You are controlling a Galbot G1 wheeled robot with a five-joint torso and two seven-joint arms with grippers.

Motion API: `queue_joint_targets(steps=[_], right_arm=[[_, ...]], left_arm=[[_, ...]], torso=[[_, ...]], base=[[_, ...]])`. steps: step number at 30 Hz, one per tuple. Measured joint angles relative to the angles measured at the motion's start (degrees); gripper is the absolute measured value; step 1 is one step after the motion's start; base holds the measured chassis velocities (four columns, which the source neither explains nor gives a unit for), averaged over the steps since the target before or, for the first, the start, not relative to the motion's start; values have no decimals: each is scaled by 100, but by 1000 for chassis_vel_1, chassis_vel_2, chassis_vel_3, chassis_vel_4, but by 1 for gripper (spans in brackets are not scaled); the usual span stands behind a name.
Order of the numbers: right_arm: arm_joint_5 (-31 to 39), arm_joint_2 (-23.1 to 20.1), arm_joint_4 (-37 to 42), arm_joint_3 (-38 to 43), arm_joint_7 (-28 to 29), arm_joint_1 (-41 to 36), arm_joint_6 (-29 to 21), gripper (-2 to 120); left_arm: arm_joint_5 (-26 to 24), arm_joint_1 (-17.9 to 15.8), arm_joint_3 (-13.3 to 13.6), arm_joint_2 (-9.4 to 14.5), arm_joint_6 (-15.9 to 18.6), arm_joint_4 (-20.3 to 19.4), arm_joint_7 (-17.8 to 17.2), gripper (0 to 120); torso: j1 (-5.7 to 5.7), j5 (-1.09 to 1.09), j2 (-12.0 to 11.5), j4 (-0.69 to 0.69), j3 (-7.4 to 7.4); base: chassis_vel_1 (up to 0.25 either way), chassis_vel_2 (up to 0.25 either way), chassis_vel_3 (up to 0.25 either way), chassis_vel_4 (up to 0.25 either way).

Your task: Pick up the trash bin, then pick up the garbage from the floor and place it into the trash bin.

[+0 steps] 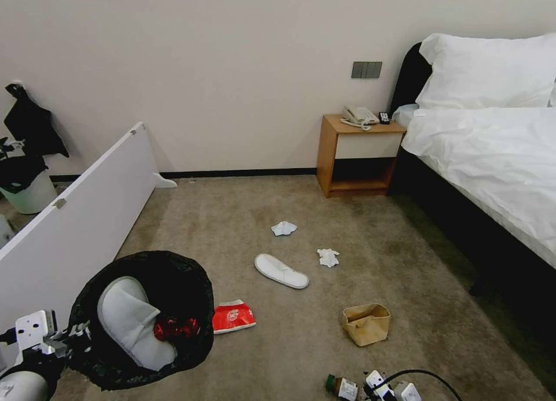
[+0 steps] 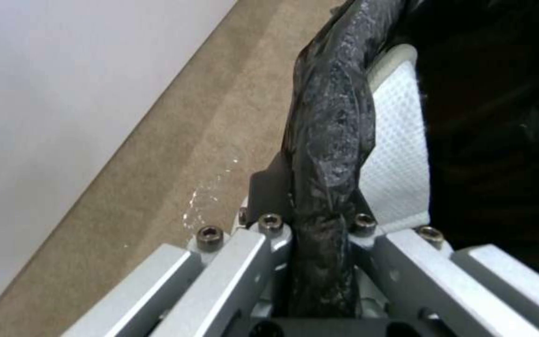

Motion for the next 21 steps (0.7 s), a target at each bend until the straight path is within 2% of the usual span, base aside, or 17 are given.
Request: queue_joint_targets(steps=[21], right_arm=[[-215,213,-831,-315,-86,586,25,100]], left_arm=[[-44,-2,-12,16,0,4,1,3]], torso=[[0,0,0,0,0]], base=[[0,0,0,0]])
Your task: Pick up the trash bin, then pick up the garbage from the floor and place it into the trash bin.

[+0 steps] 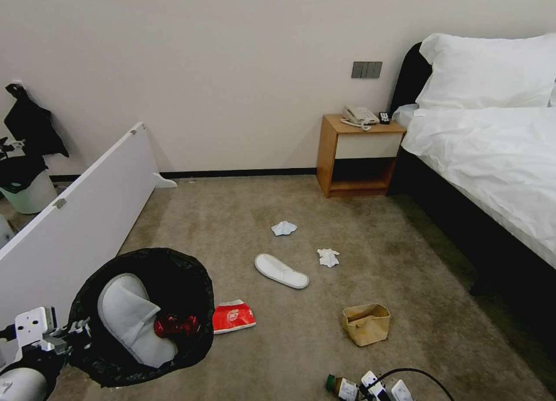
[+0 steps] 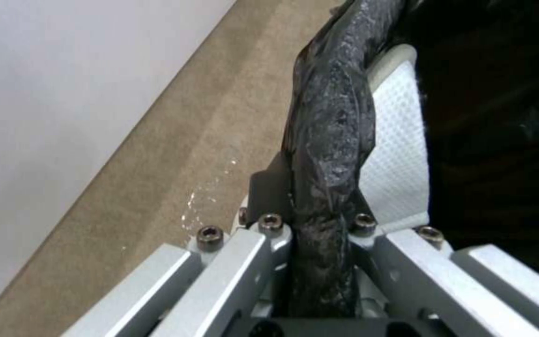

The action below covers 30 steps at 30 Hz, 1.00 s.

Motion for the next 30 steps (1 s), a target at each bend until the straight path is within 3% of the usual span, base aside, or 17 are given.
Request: queue_joint_targets(steps=[5,10,13,16,18,21,30], right_arm=[[1,14,-49,-43,-49,62,9,96],[-6,72,-175,-88,-89,126,9,80],[-12,99,-285,-125,-146,179,19,64],[-12,108,-324,-141,-158,205,27,59],[22,157,-420,-161,-180,291,48,47],[45,186,-495,-171,-200,351,66,39],[53,205,-568,-171,-229,384,95,26]], left_arm=[[10,16,14,-12,0,0,-3,3],[11,22,17,-12,0,0,-6,3],[11,36,10,-11,0,0,-6,3],[11,36,10,-11,0,0,-7,3],[9,26,14,-9,0,0,-7,3],[1,23,13,1,0,0,-7,3],[-44,6,-6,32,0,0,-7,3]], torso=[[0,0,0,0,0],[0,0,0,0,0],[0,0,0,0,0],[0,-1,0,0,0],[0,-1,0,0,0],[0,-1,0,0,0],[-1,-2,1,0,-1]], base=[[0,0,0,0],[0,0,0,0],[0,0,0,0],[0,0,0,0],[0,0,0,0],[0,0,0,0],[0,0,0,0]])
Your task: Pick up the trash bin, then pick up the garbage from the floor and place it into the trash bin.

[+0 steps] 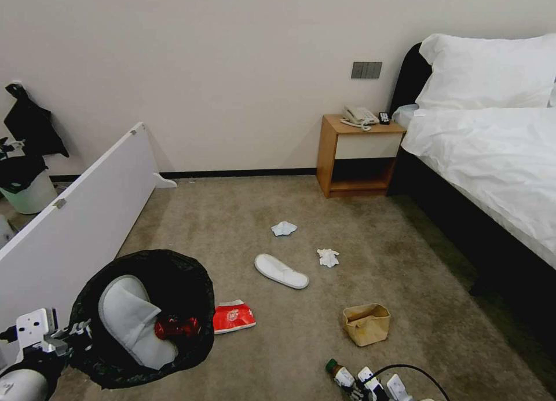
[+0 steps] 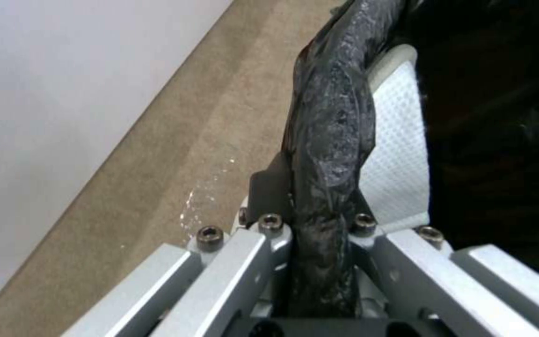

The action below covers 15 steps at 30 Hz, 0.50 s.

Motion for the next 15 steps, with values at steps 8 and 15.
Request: queue_joint_targets(steps=[8,15], right_arm=[[-85,36,25,111,-17,-34,69,26],[-318,-4,861,974,-64,-277,617,26]], left_arm=[[-13,-22,7,19,0,0,0,3],[-51,-16,190,88,0,1,-1,3]], torso=[[0,6,-1,1,1],[0,2,-1,0,1]], base=[[0,0,0,0],[0,0,0,0]])
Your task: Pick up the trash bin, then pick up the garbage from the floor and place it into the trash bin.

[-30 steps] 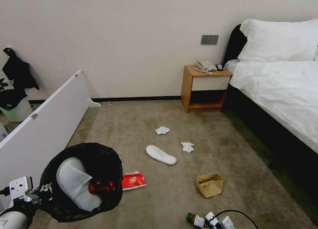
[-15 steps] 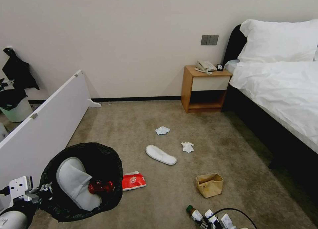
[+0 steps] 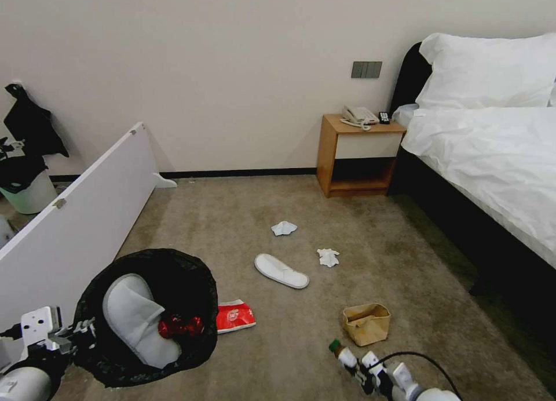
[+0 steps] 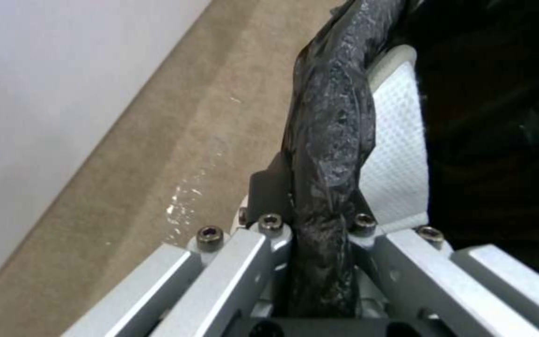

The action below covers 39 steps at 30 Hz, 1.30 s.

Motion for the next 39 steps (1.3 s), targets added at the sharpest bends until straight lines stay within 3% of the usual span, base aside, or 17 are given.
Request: queue_joint_targets(steps=[8,14,16,20,22,31,39], right_arm=[[1349,24,1601,1088,-132,-288,467,26],[1859,-72,2145,1567,-372,-348,771,26],[2195,-222,2444,1904,-560,-482,971,26],[2463,-336,2826,2148,-734,-524,1156,26],[2717,-375,3201,2244,-823,-437,1171,26],[3313,-451,3741,1931,-832,100,1211,26],[3445,-353,3575,495,-1283,970,1424,26]], left_arm=[[-276,-160,233,268,0,91,61,3],[-579,-88,294,417,1,139,8,3],[-681,-108,317,513,1,90,-28,3],[-697,-128,391,493,0,14,-42,3],[-655,-54,420,366,0,4,-29,3],[-560,65,350,199,0,3,3,3],[-395,315,310,185,0,1,76,3]], torso=[[0,0,0,-1,0],[0,0,0,3,0],[0,0,0,-3,0],[0,0,0,-4,0],[0,0,0,0,0],[0,-1,1,-1,0],[0,-1,1,1,0]], base=[[0,0,0,0],[0,0,0,0],[0,0,0,0],[0,0,0,0],[0,0,0,0],[0,0,0,0],[0,0,0,0]])
